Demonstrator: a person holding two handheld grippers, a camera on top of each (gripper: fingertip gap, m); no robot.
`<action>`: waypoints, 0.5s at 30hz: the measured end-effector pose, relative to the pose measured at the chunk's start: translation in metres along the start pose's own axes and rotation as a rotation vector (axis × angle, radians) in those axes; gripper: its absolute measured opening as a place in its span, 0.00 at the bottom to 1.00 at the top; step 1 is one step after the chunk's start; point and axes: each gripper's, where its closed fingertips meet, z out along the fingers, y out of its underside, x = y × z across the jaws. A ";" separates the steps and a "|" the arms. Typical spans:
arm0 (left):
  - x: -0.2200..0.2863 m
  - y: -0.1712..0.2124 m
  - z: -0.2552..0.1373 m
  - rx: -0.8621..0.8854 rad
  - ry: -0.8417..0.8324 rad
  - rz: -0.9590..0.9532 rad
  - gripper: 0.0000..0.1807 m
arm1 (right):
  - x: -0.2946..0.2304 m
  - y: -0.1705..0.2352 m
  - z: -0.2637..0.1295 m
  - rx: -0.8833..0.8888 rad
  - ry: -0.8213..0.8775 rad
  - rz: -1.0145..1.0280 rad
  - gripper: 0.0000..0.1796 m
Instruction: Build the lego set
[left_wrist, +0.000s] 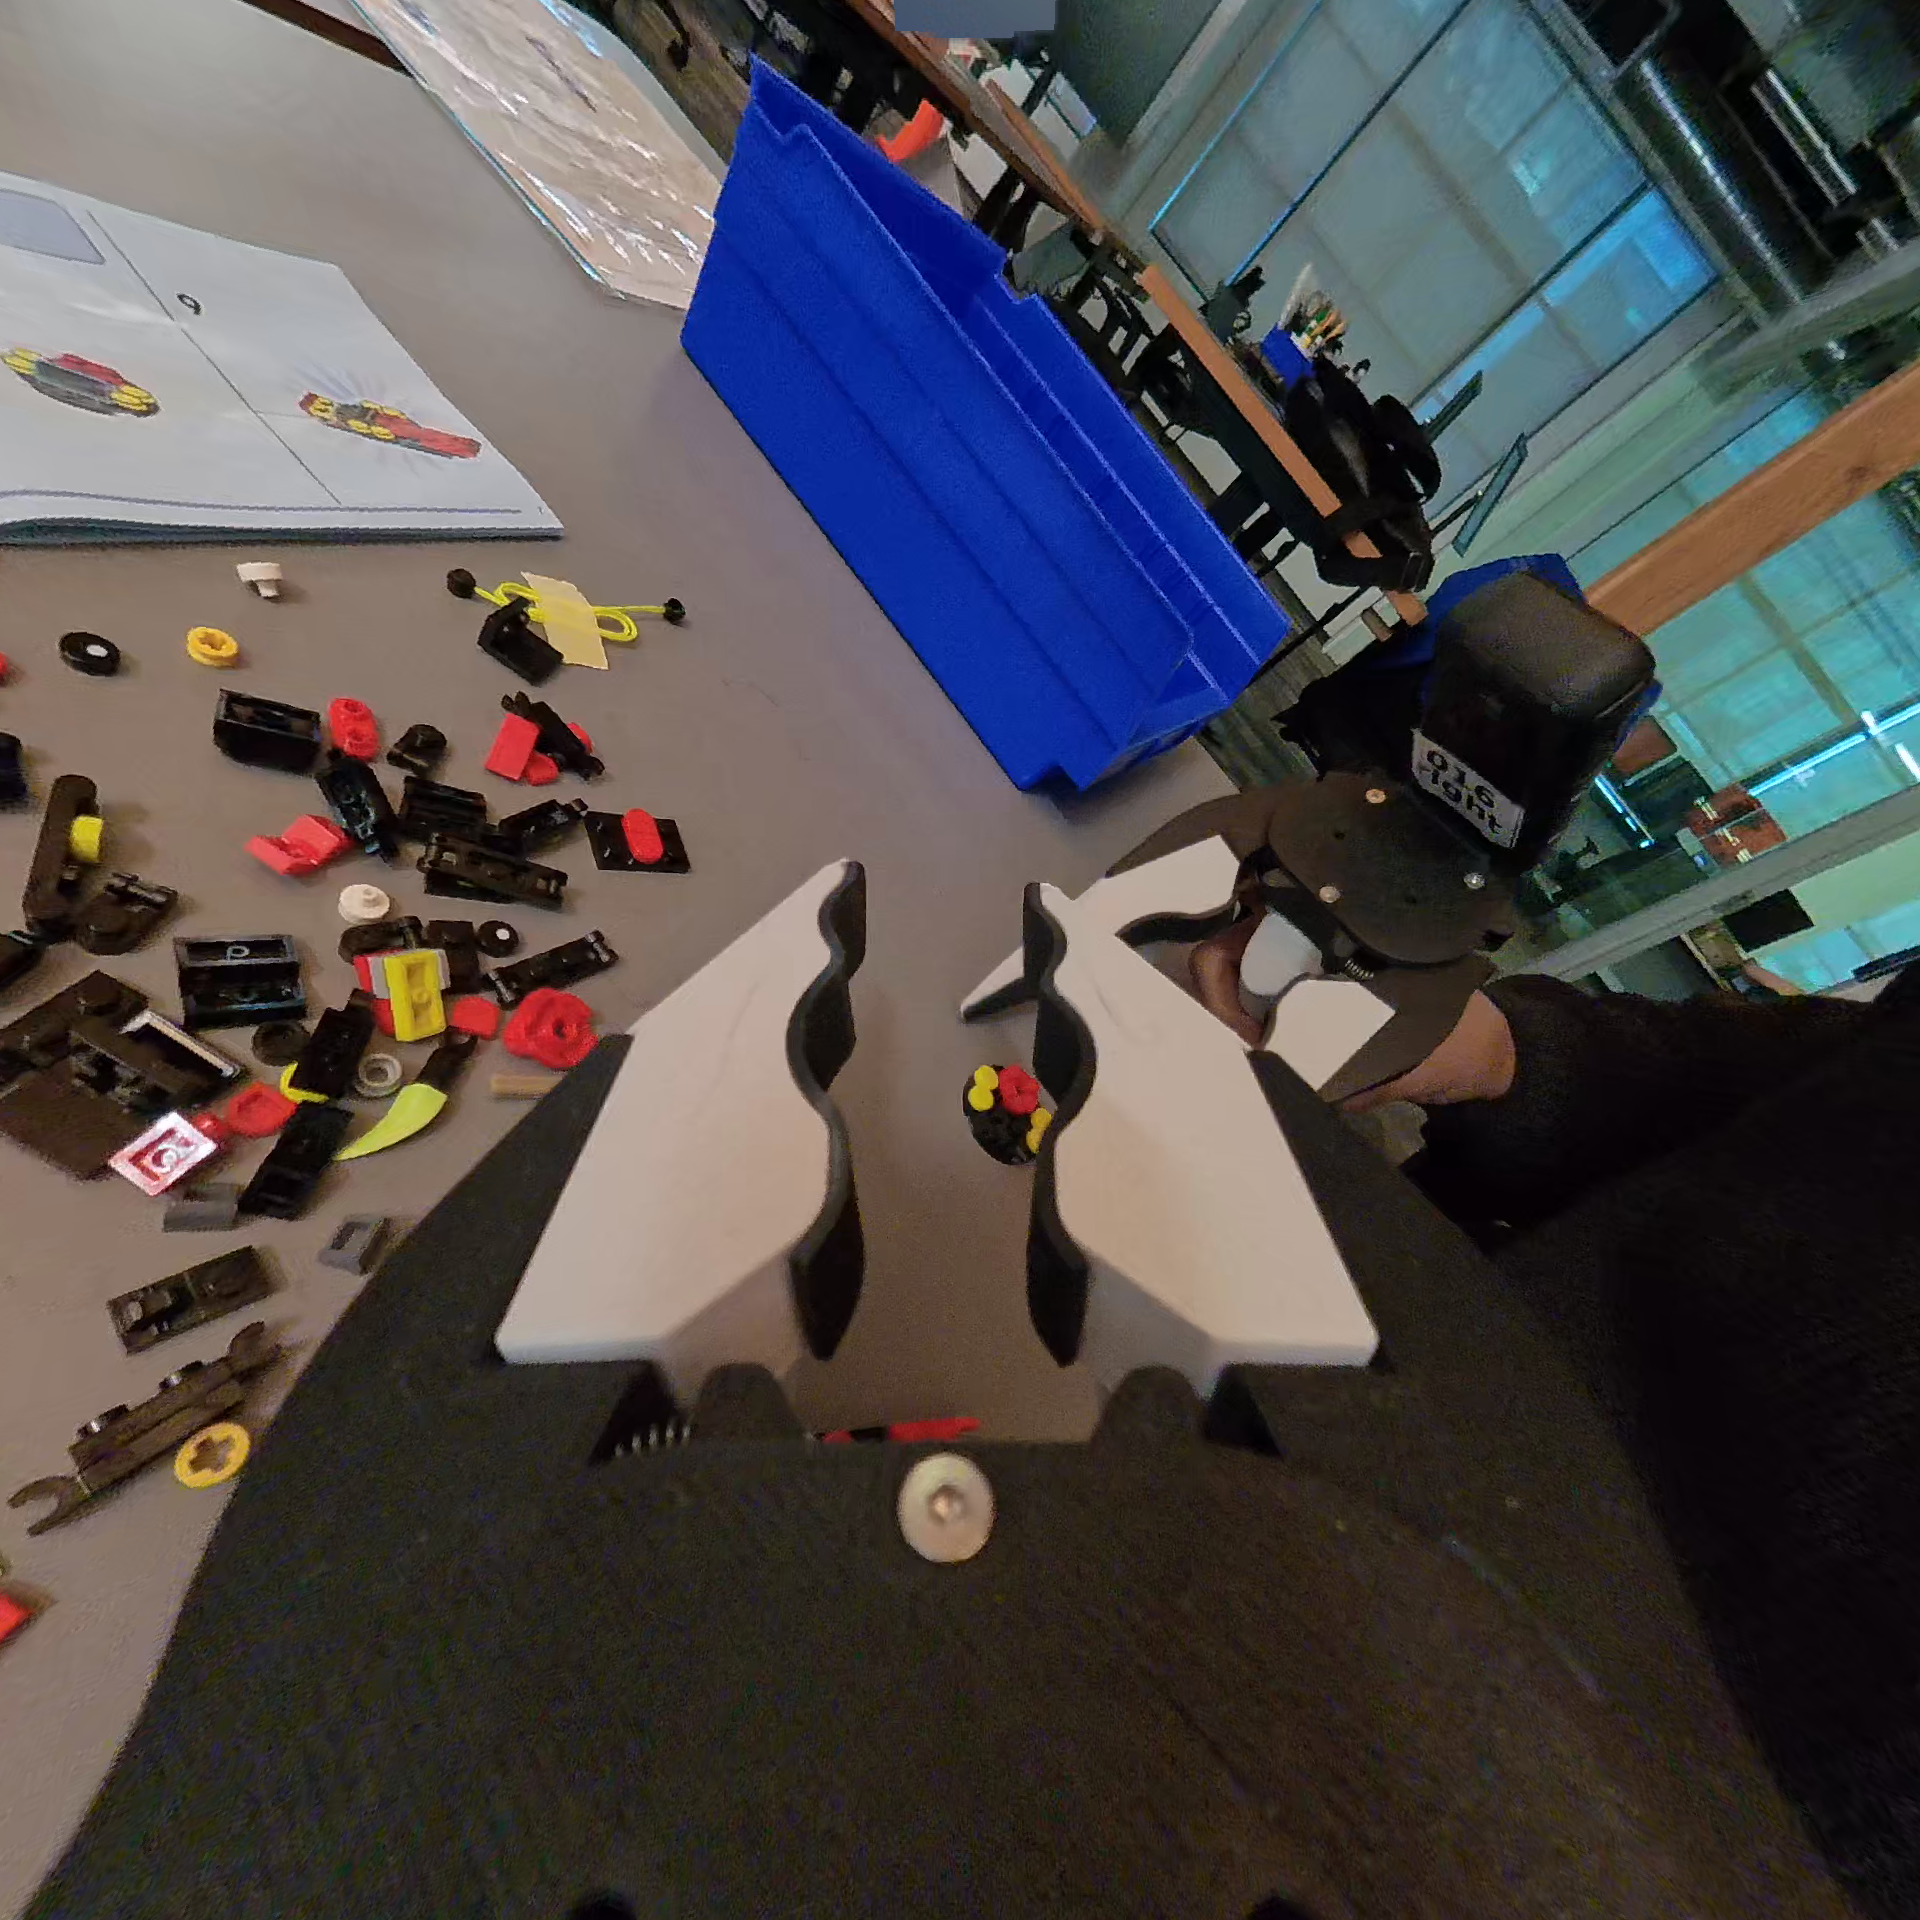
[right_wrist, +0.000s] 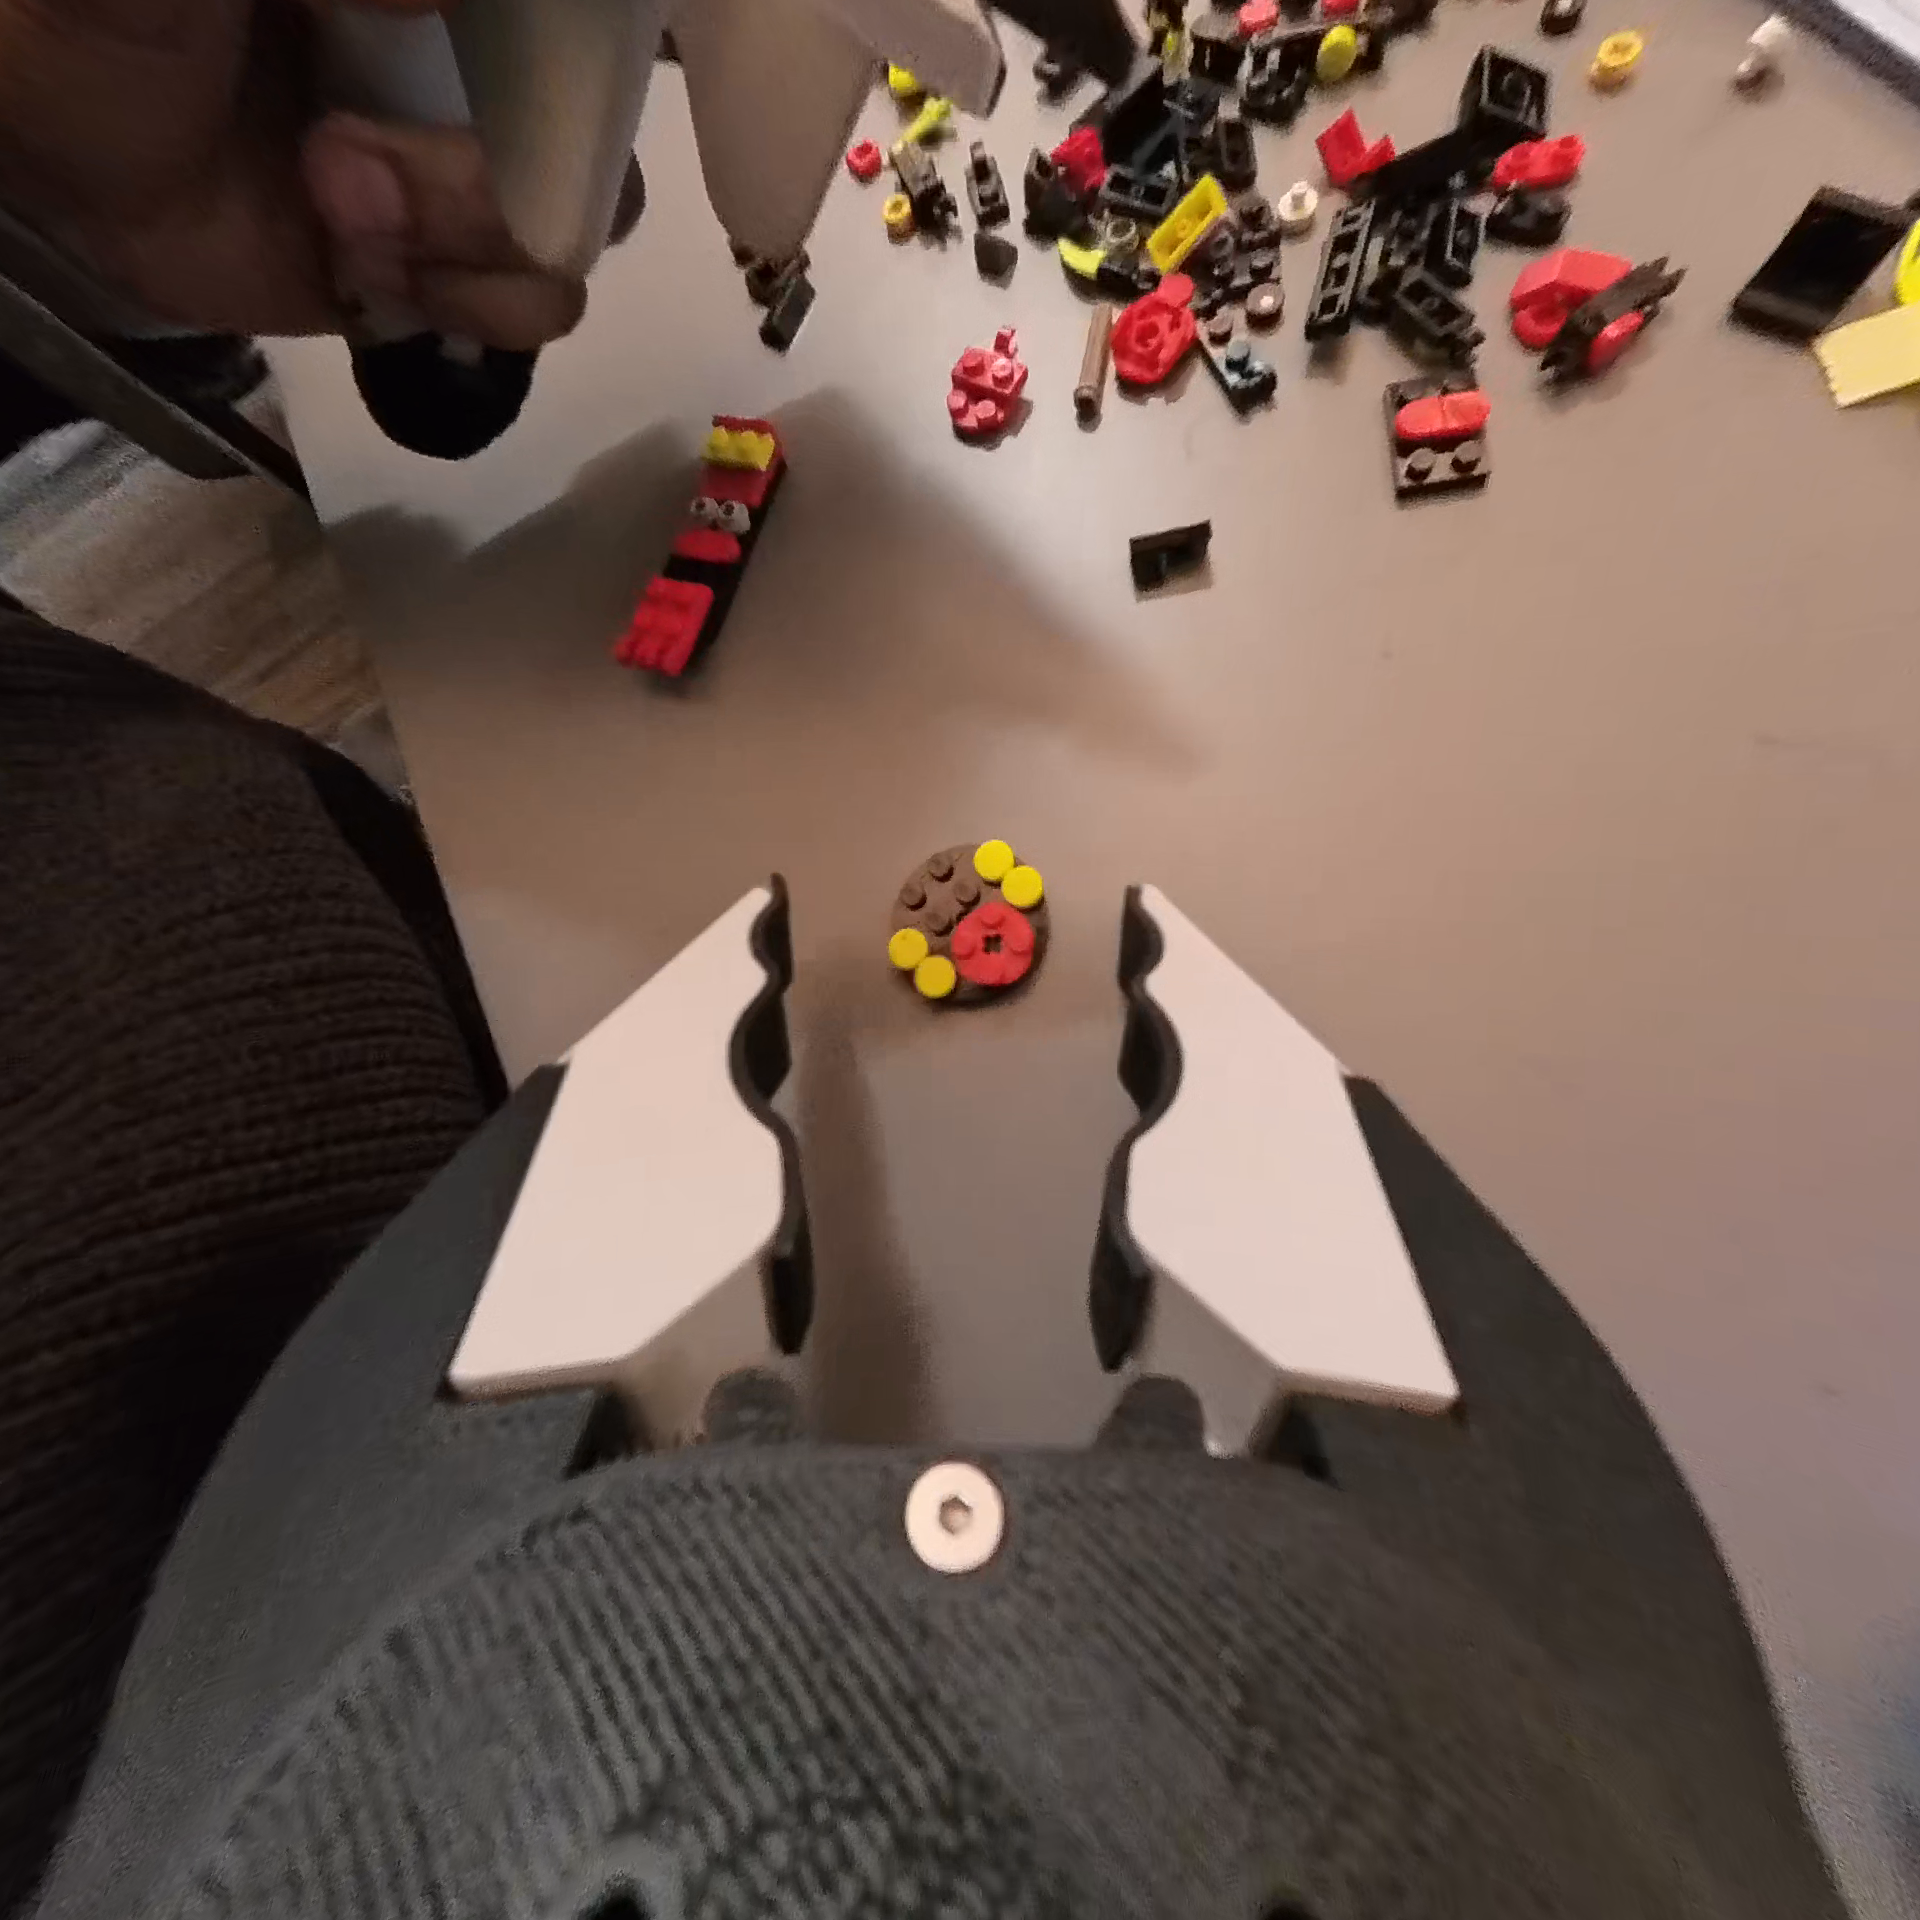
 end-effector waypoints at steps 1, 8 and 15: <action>0.000 0.001 0.001 -0.003 -0.002 0.005 0.15 | 0.002 0.001 0.000 -0.004 0.009 -0.005 0.32; -0.006 -0.006 -0.004 0.016 -0.030 0.019 0.15 | -0.013 0.009 0.001 -0.059 -0.074 -0.159 0.15; -0.005 -0.006 -0.006 -0.003 -0.016 0.014 0.12 | 0.004 -0.003 -0.014 0.019 0.006 -0.264 0.25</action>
